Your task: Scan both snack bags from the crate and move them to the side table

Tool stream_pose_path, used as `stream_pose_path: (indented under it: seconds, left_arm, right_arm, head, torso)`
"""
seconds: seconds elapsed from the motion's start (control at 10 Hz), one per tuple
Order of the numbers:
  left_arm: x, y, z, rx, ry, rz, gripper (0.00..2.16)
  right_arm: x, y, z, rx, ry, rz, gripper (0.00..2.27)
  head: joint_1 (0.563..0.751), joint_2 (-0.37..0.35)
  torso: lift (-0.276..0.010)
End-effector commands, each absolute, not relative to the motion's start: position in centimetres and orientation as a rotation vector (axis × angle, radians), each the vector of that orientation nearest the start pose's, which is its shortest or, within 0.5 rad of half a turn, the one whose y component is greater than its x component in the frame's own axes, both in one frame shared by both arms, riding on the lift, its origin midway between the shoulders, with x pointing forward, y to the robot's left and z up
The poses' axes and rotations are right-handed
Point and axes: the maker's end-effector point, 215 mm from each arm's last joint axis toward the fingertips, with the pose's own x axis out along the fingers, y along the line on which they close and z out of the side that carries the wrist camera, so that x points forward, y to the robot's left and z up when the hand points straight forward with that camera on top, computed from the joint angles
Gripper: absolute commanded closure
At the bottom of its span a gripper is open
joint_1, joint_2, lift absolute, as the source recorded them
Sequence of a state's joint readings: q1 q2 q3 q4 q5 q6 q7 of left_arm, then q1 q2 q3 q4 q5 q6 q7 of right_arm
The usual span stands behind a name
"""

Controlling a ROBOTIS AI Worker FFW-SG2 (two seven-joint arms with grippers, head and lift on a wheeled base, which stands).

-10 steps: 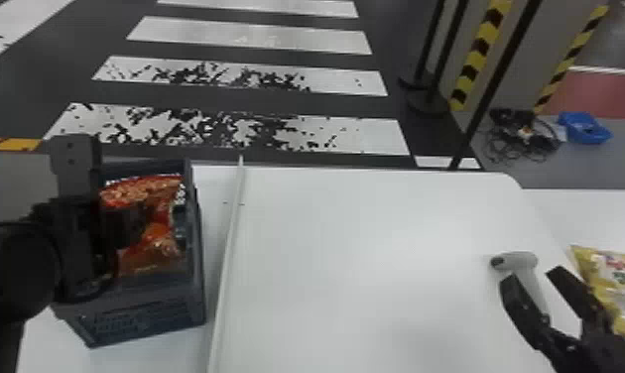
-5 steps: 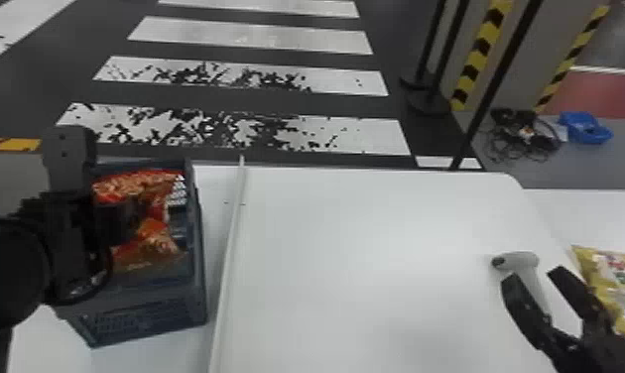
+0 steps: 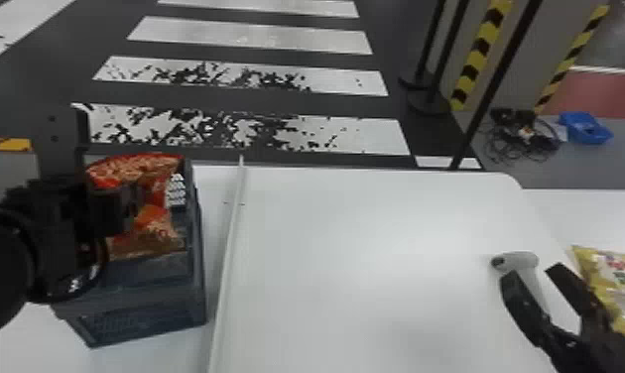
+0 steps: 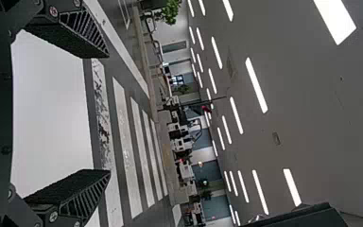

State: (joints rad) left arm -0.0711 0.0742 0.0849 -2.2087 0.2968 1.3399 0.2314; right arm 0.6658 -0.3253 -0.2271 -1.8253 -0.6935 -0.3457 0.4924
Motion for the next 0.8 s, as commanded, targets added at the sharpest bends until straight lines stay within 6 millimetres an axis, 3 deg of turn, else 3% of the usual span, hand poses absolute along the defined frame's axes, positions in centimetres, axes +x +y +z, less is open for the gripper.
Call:
stream_pose_path:
  seconds: [0.0,0.4,0.7]
  left_arm:
    - [52.1,25.9,-32.7,-0.042,0.606,0.071,2.12]
    - [51.0,24.2,-28.0,-0.033,0.511,0.035,2.13]
    - [50.6,18.6,-26.3,-0.029,0.476,-0.079,2.13]
  right_arm:
    - [37.2,-34.5,-34.6,0.247,-0.074,0.264,0.13]
    - [37.2,-34.5,-34.6,0.248,-0.074,0.263,0.13]
    - [37.0,-34.8,-34.2,0.247,-0.081,0.255,0.13]
  head:
    - [0.695,-0.106]
    - [0.695,-0.117]
    - [0.695,-0.158]
  torso:
    - [-0.095]
    - [-0.095]
    - [-0.095]
